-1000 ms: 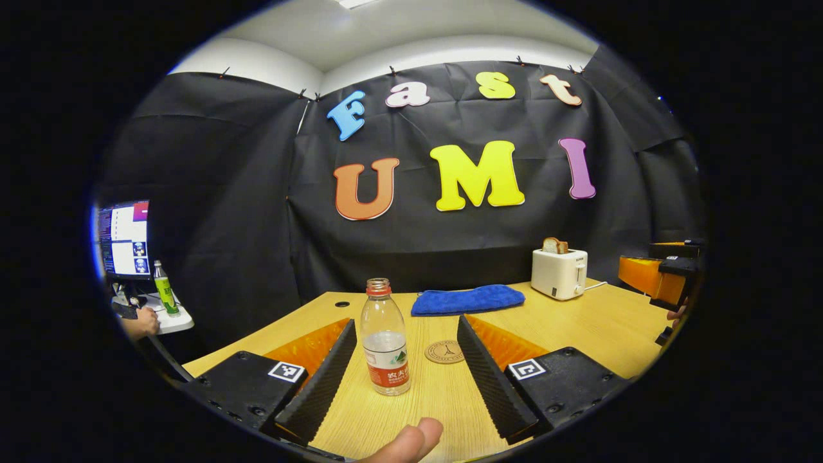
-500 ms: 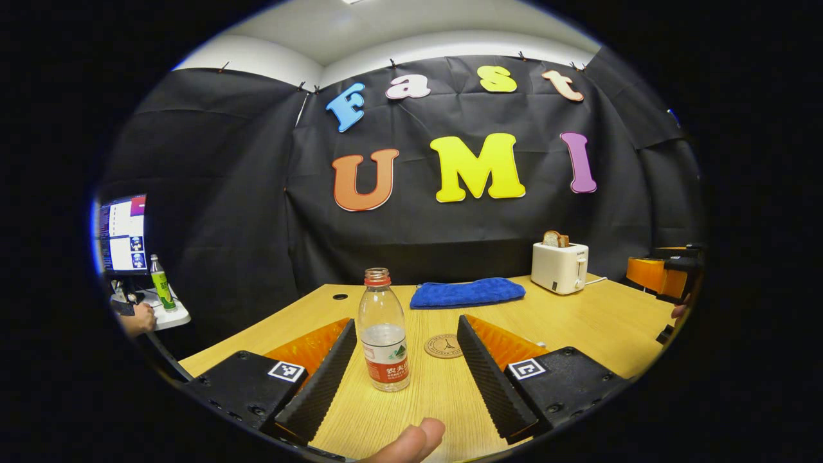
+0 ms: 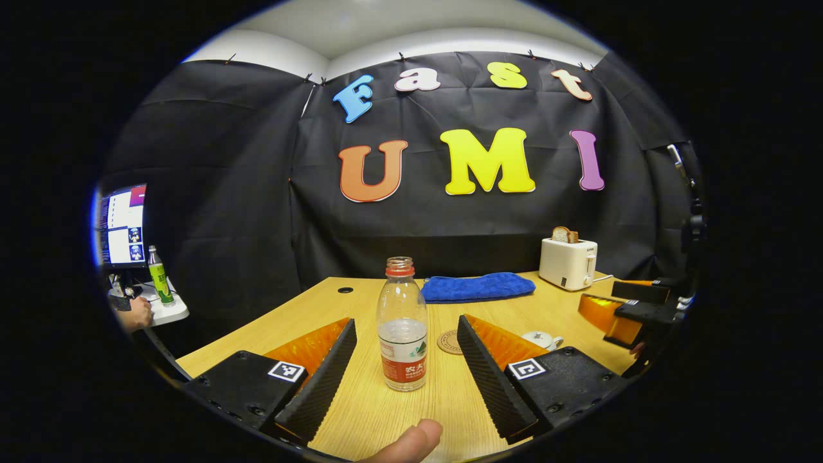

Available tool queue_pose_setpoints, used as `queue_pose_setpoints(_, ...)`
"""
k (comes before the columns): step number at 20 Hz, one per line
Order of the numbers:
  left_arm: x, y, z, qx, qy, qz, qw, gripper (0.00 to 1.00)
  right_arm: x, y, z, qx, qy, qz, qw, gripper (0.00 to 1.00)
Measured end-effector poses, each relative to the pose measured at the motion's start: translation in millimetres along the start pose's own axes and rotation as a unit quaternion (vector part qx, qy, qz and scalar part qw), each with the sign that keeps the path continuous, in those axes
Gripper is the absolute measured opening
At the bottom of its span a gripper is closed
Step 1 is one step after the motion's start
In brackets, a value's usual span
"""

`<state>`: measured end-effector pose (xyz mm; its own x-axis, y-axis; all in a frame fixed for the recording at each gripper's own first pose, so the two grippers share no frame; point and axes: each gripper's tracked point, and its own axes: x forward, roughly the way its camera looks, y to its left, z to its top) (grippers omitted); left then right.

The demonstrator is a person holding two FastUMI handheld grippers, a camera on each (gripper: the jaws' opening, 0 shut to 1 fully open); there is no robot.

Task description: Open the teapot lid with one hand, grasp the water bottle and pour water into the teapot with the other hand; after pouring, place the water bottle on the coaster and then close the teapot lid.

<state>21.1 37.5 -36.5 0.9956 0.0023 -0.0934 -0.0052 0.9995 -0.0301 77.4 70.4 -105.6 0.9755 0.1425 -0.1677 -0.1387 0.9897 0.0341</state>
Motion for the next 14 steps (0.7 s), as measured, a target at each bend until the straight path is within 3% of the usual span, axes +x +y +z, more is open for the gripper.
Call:
queue_pose_setpoints(10,12,23,-18,0.002,0.024,0.015,1.000,0.99,43,53,-31,0.000,0.033,0.013,0.999,0.93)
queue_pose_setpoints(14,16,29,-27,-0.004,0.037,0.018,0.999,0.99,51,52,-43,-0.006,0.042,-0.010,0.999,0.80)
